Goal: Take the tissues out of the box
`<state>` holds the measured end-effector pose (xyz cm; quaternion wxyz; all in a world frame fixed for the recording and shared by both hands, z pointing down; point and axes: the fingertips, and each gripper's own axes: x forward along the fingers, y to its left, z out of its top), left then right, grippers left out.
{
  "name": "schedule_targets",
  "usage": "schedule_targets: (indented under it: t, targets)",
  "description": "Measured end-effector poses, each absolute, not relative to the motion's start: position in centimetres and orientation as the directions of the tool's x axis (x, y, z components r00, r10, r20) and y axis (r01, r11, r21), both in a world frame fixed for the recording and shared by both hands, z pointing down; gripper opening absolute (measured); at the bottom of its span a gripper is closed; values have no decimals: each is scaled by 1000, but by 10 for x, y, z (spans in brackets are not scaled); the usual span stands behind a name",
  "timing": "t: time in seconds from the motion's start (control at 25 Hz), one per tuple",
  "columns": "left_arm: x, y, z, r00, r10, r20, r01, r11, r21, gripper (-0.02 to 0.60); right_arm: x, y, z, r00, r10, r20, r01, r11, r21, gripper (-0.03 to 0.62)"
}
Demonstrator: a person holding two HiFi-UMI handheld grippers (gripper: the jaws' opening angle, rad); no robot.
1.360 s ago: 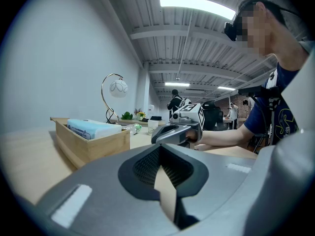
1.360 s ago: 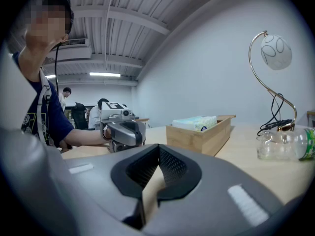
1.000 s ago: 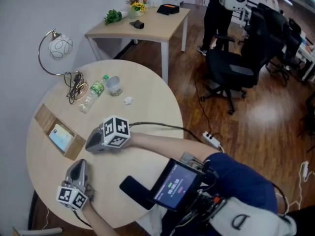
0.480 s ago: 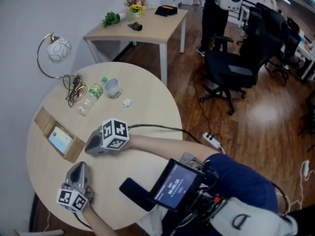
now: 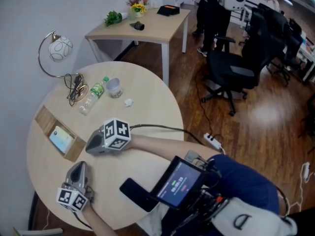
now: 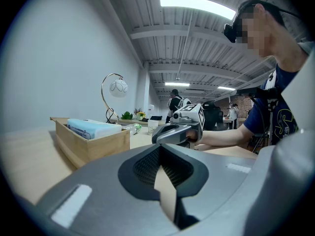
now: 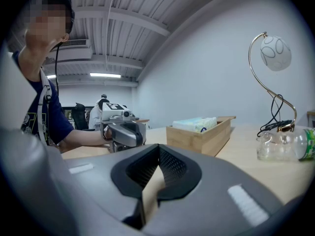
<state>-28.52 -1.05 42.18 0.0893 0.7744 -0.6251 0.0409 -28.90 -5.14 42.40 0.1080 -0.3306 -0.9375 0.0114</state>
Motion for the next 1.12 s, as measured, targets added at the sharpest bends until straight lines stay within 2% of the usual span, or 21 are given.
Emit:
schedule_targets:
  t: [0.32, 0.84, 1.12]
  targets:
    - [-284, -11, 421, 214, -960, 179, -976, -201, 86, 3, -283, -51, 418, -752, 643, 148, 638, 766, -84, 1]
    - [-292, -23, 413, 155, -977, 146, -987, -146, 73, 5, -280, -58, 409, -750, 640, 166, 641, 766, -57, 0]
    - [-282, -17, 418, 161, -971, 176, -985, -148, 84, 5, -272, -55, 416, -752, 639, 159, 635, 768, -86, 0]
